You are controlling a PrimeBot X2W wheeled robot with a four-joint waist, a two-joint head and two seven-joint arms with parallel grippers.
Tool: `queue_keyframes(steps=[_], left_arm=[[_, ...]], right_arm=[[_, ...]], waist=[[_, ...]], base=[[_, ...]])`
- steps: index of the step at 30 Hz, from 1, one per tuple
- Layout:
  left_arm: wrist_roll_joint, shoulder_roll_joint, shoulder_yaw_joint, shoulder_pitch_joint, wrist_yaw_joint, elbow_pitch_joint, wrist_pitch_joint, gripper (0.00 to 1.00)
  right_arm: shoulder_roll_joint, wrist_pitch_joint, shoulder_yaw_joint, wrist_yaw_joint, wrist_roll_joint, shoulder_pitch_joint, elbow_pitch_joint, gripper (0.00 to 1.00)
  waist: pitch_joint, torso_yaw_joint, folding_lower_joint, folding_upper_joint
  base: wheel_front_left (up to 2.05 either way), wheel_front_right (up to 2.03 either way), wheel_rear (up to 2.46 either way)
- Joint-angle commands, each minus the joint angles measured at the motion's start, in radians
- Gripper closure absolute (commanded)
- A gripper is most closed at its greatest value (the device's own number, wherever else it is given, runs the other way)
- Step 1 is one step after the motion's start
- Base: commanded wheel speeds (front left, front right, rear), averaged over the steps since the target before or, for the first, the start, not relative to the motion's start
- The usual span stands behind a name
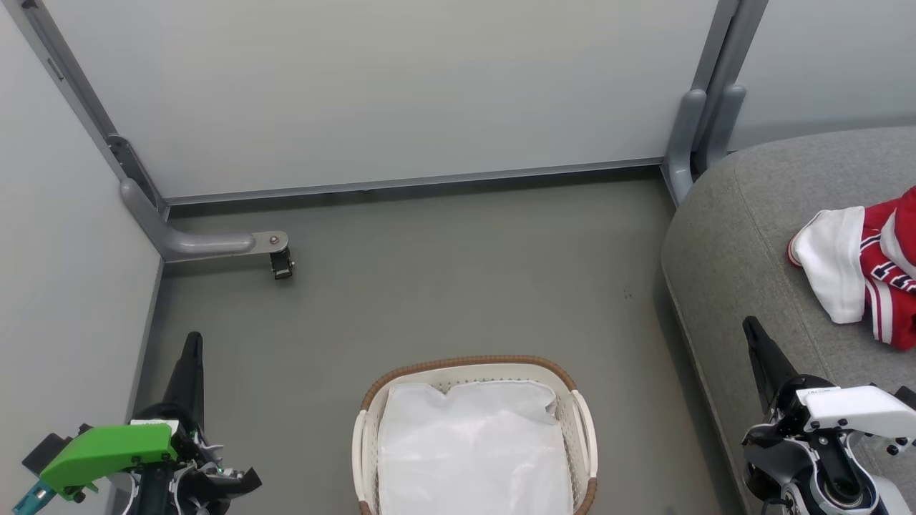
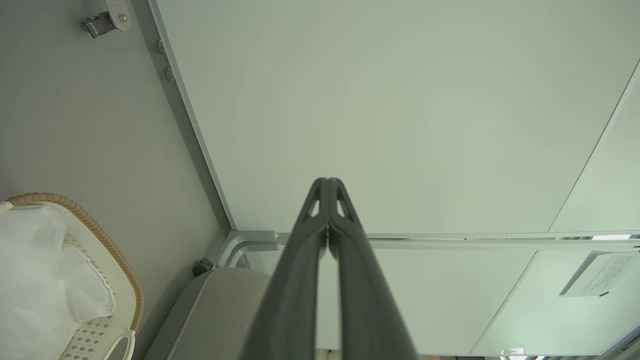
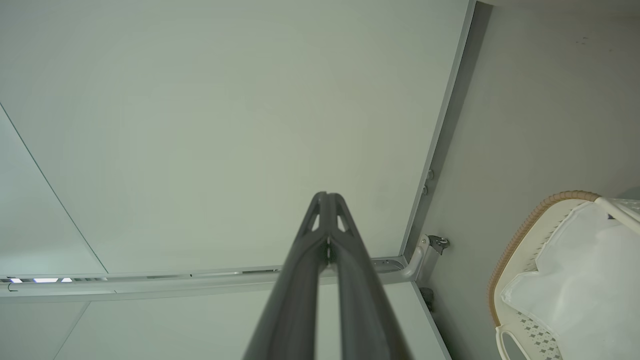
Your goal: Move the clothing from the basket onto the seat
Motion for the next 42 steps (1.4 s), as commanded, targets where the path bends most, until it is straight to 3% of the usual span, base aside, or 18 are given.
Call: queue_keyframes(steps=[1, 42], left_arm=[[-0.003, 0.007, 0.002, -0.011, 0.002, -0.001, 0.003, 1.00], [-0.003, 0.007, 0.002, -0.011, 0.002, -0.001, 0.003, 1.00]], right_arm=[[-0.006, 0.003, -0.002, 0.000, 0.004, 0.011, -0.003, 1.00], [-0.006, 0.003, -0.001, 0.000, 0.004, 0.011, -0.003, 1.00]], waist=[[0.000, 0.000, 0.0000, 0.0000], [0.000, 0.000, 0.0000, 0.0000]], base=[[0.00, 0.00, 0.00], [0.00, 0.00, 0.00]])
